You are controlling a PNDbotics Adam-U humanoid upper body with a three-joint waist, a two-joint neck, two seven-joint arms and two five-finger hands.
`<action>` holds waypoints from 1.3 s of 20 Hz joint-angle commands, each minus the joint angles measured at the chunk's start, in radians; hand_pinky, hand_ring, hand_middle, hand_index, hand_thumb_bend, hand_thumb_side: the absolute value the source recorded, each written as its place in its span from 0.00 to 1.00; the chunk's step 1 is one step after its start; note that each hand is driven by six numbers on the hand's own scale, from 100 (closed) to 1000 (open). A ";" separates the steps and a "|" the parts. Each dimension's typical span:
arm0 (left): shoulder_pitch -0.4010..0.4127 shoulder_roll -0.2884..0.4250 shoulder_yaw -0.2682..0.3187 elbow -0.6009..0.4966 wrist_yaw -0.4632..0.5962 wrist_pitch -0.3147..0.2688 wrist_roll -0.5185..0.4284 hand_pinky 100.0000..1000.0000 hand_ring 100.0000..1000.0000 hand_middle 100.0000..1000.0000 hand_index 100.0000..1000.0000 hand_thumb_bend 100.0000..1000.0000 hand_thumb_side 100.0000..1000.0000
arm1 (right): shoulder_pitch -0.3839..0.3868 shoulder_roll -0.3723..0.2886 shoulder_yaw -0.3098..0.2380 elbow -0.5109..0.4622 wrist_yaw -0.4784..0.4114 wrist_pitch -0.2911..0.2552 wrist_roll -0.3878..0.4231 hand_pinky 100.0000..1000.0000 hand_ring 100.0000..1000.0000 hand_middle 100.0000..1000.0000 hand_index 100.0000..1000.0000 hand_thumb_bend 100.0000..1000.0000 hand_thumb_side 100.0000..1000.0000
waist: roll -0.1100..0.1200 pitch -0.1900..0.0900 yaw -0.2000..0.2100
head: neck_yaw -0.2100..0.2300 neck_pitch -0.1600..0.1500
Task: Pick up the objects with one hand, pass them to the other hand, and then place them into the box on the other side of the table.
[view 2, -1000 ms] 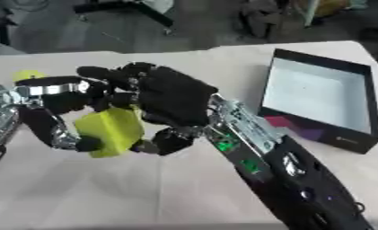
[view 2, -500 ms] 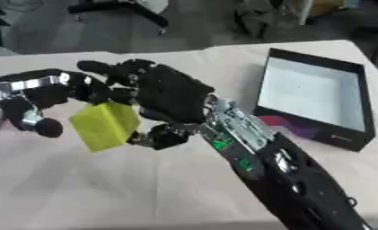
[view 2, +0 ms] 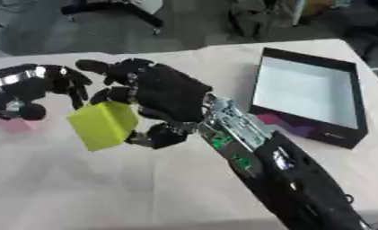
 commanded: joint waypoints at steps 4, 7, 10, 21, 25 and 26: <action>0.044 0.080 0.152 0.043 0.020 -0.021 0.158 0.64 0.48 0.55 0.82 0.71 0.60 | 0.011 -0.075 -0.083 -0.022 -0.002 0.056 -0.047 0.86 0.92 1.00 0.28 0.07 0.00 | 0.000 -0.014 0.002 | -0.046 -0.002; 0.094 0.101 0.235 0.013 0.065 -0.030 0.242 0.64 0.48 0.54 0.81 0.70 0.59 | 0.029 -0.112 -0.135 -0.007 0.014 0.099 -0.083 0.87 0.93 1.00 0.27 0.08 0.00 | -0.001 -0.013 0.008 | -0.093 -0.002; 0.153 0.103 0.302 -0.029 0.093 -0.028 0.312 0.64 0.48 0.54 0.81 0.69 0.57 | 0.048 -0.143 -0.191 0.027 0.018 0.149 -0.130 0.88 0.92 1.00 0.26 0.06 0.00 | -0.003 -0.011 0.015 | -0.134 -0.002; 0.302 -0.005 0.442 -0.143 0.026 0.004 0.447 0.63 0.47 0.52 0.80 0.64 0.54 | 0.037 -0.212 -0.392 0.389 -0.158 0.372 -0.297 0.88 0.87 1.00 0.23 0.01 0.00 | -0.009 -0.018 0.039 | -0.245 -0.002; 0.327 -0.039 0.469 -0.158 0.011 0.015 0.475 0.63 0.47 0.52 0.80 0.64 0.54 | -0.004 -0.204 -0.461 0.597 -0.115 0.393 -0.336 0.88 0.87 1.00 0.23 0.02 0.00 | -0.005 -0.020 0.047 | -0.265 -0.002; 0.332 -0.045 0.472 -0.161 0.007 0.017 0.478 0.63 0.47 0.52 0.80 0.64 0.54 | -0.013 -0.201 -0.480 0.646 -0.101 0.403 -0.352 0.88 0.87 1.00 0.23 0.02 0.00 | -0.004 -0.020 0.050 | -0.268 -0.002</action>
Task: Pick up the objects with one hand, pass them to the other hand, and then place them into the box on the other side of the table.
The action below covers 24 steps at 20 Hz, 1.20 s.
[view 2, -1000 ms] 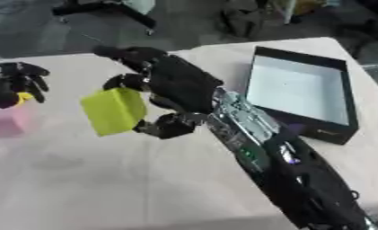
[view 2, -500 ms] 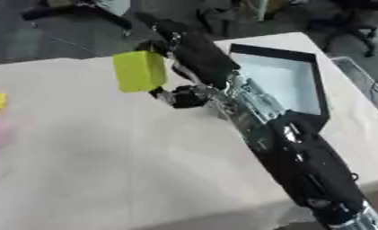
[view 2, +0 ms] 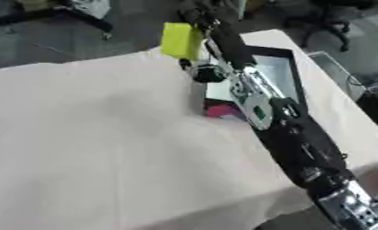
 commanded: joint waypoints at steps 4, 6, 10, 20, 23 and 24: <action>0.008 -0.005 0.027 -0.029 -0.023 0.011 0.016 0.64 0.47 0.52 0.80 0.64 0.54 | -0.062 -0.021 -0.101 0.249 0.072 0.063 -0.080 0.89 0.88 1.00 0.38 0.16 0.09 | 0.002 -0.020 0.009 | -0.022 -0.002; 0.007 -0.006 0.025 -0.028 -0.025 0.013 0.012 0.64 0.47 0.52 0.80 0.64 0.55 | -0.070 -0.030 -0.106 0.292 0.110 0.077 -0.040 0.92 0.92 1.00 0.66 0.50 0.32 | 0.000 -0.020 0.010 | -0.021 -0.002; 0.004 -0.001 0.021 -0.020 -0.035 0.013 0.005 0.64 0.47 0.52 0.80 0.63 0.55 | -0.065 -0.054 -0.121 0.251 0.226 0.064 0.087 0.96 0.97 1.00 0.94 0.68 0.39 | -0.002 -0.020 0.010 | -0.012 -0.002; 0.003 0.035 0.017 0.010 -0.080 -0.003 -0.009 0.64 0.47 0.52 0.80 0.63 0.54 | -0.024 -0.086 -0.132 -0.027 0.335 0.014 0.172 0.95 0.97 1.00 0.95 0.63 0.29 | -0.002 -0.021 -0.002 | 0.063 -0.002; -0.009 0.091 0.006 0.031 -0.133 -0.033 -0.007 0.64 0.47 0.52 0.80 0.63 0.51 | 0.021 -0.093 -0.073 -0.192 0.248 -0.074 0.151 0.94 0.95 1.00 0.95 0.55 0.24 | 0.001 -0.019 -0.010 | 0.199 -0.002; -0.015 0.120 -0.004 0.041 -0.167 -0.049 -0.007 0.65 0.48 0.53 0.80 0.62 0.49 | 0.036 -0.092 -0.046 -0.257 0.222 -0.109 0.147 0.93 0.93 1.00 0.95 0.49 0.22 | 0.004 -0.019 -0.012 | 0.267 -0.002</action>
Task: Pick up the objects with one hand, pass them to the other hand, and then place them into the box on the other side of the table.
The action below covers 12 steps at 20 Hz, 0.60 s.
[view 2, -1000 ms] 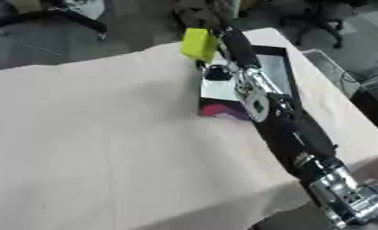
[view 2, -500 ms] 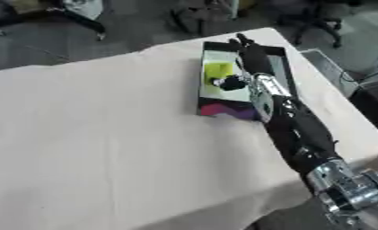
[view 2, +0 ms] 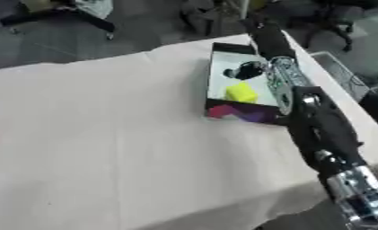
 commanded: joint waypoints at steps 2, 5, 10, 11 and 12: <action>-0.035 0.144 -0.034 0.040 -0.152 -0.066 0.001 0.66 0.50 0.55 0.80 0.60 0.43 | 0.035 -0.026 0.082 -0.262 -0.098 -0.115 -0.014 0.92 0.91 1.00 0.94 0.44 0.19 | 0.009 -0.015 -0.008 | 0.216 -0.002; -0.071 0.225 -0.092 0.117 -0.350 -0.118 0.006 0.68 0.54 0.59 0.82 0.61 0.34 | 0.075 0.001 0.124 -0.406 -0.137 -0.163 -0.010 0.91 0.90 1.00 0.93 0.39 0.18 | 0.015 -0.014 -0.021 | 0.320 -0.002; -0.181 0.293 -0.204 0.291 -0.653 -0.190 -0.003 0.70 0.63 0.66 0.84 0.64 0.26 | 0.115 0.041 0.157 -0.517 -0.143 -0.208 0.025 0.91 0.89 1.00 0.93 0.33 0.19 | 0.015 -0.012 -0.043 | 0.363 -0.002; -0.204 0.297 -0.221 0.328 -0.711 -0.199 -0.004 0.71 0.65 0.68 0.85 0.67 0.27 | 0.121 0.048 0.159 -0.524 -0.145 -0.212 0.031 0.91 0.89 1.00 0.93 0.32 0.19 | 0.013 -0.011 -0.048 | 0.362 -0.002; -0.228 0.297 -0.236 0.370 -0.770 -0.203 -0.004 0.71 0.66 0.68 0.85 0.67 0.27 | 0.126 0.056 0.161 -0.529 -0.147 -0.215 0.038 0.91 0.89 1.00 0.93 0.31 0.19 | 0.010 -0.009 -0.054 | 0.358 -0.002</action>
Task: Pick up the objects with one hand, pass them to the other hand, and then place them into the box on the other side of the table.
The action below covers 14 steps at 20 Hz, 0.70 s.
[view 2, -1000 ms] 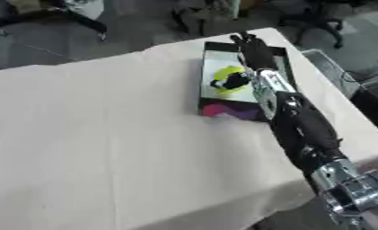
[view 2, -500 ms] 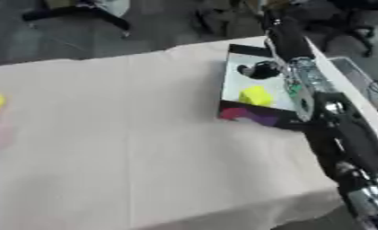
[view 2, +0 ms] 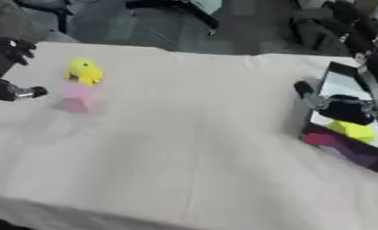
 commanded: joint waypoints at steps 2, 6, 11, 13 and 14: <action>-0.087 0.050 -0.047 0.153 -0.228 -0.025 0.008 0.72 0.70 0.71 0.85 0.68 0.27 | 0.001 0.017 0.003 -0.048 -0.018 -0.016 0.020 0.91 0.89 1.00 0.92 0.27 0.21 | -0.007 -0.004 -0.014 | -0.008 -0.002; -0.169 0.029 -0.048 0.305 -0.381 -0.009 0.045 0.72 0.72 0.71 0.85 0.67 0.26 | 0.007 0.028 0.005 -0.055 -0.039 -0.020 0.033 0.91 0.88 1.00 0.91 0.24 0.21 | -0.016 0.011 -0.035 | -0.018 -0.002; -0.234 0.006 -0.028 0.427 -0.435 0.011 0.098 0.72 0.71 0.70 0.84 0.66 0.28 | 0.005 0.030 0.008 -0.064 -0.057 -0.024 0.038 0.91 0.88 1.00 0.91 0.21 0.21 | -0.016 0.036 -0.057 | -0.011 -0.002; -0.249 0.000 -0.022 0.450 -0.413 0.007 0.105 0.72 0.70 0.70 0.84 0.65 0.28 | 0.003 0.029 0.009 -0.066 -0.060 -0.024 0.039 0.91 0.88 1.00 0.90 0.20 0.21 | -0.016 0.045 -0.063 | -0.008 -0.002; -0.254 -0.003 -0.022 0.457 -0.397 0.001 0.102 0.72 0.70 0.70 0.84 0.64 0.28 | 0.001 0.029 0.009 -0.067 -0.062 -0.024 0.040 0.91 0.88 1.00 0.90 0.19 0.20 | -0.015 0.049 -0.066 | -0.007 -0.002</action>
